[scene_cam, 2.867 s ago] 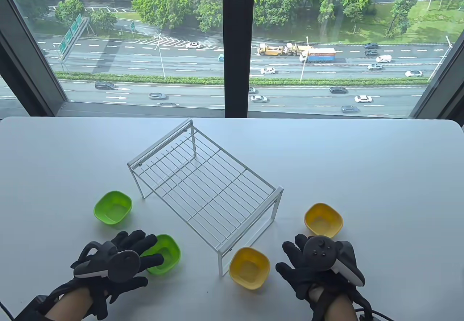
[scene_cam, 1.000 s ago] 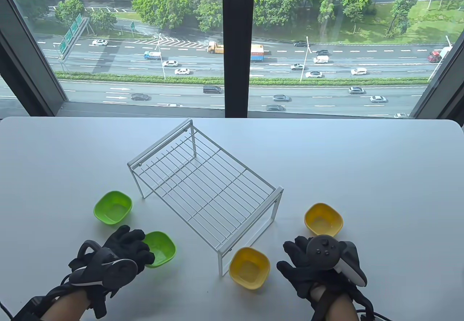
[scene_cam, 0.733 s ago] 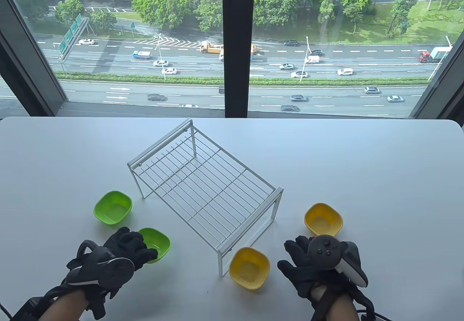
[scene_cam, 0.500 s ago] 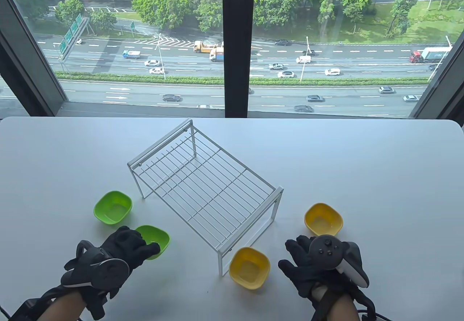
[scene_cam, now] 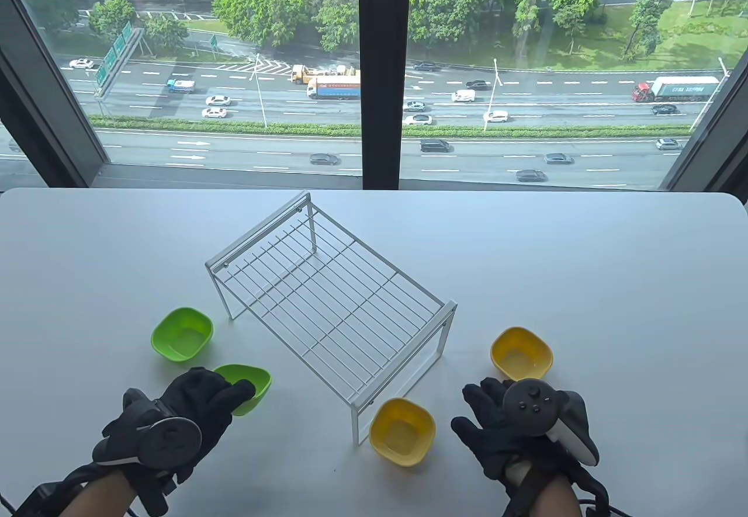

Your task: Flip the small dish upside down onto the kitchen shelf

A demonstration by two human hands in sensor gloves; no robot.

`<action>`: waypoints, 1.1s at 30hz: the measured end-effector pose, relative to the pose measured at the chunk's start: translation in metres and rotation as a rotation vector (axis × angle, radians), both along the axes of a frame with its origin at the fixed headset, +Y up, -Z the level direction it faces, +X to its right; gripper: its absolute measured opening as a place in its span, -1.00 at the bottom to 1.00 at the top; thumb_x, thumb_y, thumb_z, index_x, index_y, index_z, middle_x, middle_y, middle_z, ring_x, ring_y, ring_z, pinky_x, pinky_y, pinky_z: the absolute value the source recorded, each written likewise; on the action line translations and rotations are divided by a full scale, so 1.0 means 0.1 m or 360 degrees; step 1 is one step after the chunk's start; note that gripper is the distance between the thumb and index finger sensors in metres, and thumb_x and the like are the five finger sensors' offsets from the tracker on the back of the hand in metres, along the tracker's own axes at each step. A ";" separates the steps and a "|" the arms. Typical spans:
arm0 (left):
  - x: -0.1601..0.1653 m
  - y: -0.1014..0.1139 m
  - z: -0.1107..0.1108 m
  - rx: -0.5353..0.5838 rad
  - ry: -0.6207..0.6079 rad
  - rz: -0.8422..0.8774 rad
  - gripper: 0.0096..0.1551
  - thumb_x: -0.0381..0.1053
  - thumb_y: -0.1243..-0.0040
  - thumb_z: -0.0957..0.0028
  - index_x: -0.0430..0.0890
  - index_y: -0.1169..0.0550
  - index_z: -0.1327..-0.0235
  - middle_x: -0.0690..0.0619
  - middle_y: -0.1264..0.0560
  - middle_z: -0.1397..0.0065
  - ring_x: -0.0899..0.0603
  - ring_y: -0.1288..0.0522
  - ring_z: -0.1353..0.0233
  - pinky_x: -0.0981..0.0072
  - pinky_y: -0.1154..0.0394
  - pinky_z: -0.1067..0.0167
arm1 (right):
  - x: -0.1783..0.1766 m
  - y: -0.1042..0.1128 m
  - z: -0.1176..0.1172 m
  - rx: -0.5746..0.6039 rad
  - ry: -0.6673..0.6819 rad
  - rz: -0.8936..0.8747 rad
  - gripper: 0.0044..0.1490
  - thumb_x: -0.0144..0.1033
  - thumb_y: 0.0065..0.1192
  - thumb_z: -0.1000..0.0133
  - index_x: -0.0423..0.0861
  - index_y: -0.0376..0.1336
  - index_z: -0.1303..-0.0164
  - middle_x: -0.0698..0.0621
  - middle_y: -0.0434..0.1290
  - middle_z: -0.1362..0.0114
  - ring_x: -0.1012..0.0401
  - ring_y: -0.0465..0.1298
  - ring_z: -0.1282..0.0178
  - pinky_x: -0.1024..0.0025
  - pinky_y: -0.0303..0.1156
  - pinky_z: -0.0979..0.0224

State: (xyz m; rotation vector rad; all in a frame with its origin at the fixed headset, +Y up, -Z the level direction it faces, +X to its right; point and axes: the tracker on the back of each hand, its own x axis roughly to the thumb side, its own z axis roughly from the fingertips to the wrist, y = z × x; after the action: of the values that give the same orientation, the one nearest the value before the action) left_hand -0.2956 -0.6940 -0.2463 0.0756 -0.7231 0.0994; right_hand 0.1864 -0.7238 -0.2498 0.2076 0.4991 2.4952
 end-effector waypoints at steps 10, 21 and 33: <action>0.00 0.07 0.04 0.0068 -0.0005 0.0046 -0.25 0.07 0.10 -0.01 0.09 -0.02 -0.48 0.04 -0.29 -0.33 -0.21 -0.27 -0.39 -0.36 -0.30 -0.46 | 0.03 0.00 0.00 0.0011 -0.0027 0.0007 0.02 0.29 0.03 -0.13 -0.08 -0.08 -0.64 -0.24 -0.20 -0.73 -0.27 -0.33 -0.64 -0.41 -0.31 -0.51; -0.04 0.12 0.06 0.0096 0.0023 0.0084 -0.22 0.14 0.09 0.02 0.06 0.00 -0.47 0.04 -0.31 -0.27 -0.18 -0.32 -0.31 -0.31 -0.36 -0.40 | 0.01 0.00 -0.01 0.0014 -0.0010 0.0010 0.03 0.30 0.01 -0.13 -0.08 -0.11 -0.65 -0.23 -0.20 -0.73 -0.26 -0.32 -0.64 -0.42 -0.30 -0.51; -0.08 0.19 0.10 0.0182 0.0059 0.0128 -0.15 0.20 -0.06 0.04 0.08 -0.01 -0.46 0.06 -0.31 -0.25 -0.17 -0.33 -0.30 -0.30 -0.37 -0.39 | 0.02 0.04 0.01 0.0055 -0.0002 -0.0021 0.04 0.31 0.01 -0.13 -0.08 -0.12 -0.65 -0.24 -0.21 -0.73 -0.27 -0.32 -0.64 -0.41 -0.30 -0.51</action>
State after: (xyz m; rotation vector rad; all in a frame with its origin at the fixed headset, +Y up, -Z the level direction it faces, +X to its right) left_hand -0.3040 -0.6753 -0.2360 0.2153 -0.6884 0.1332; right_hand 0.1885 -0.7199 -0.2487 0.2225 0.4527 2.4924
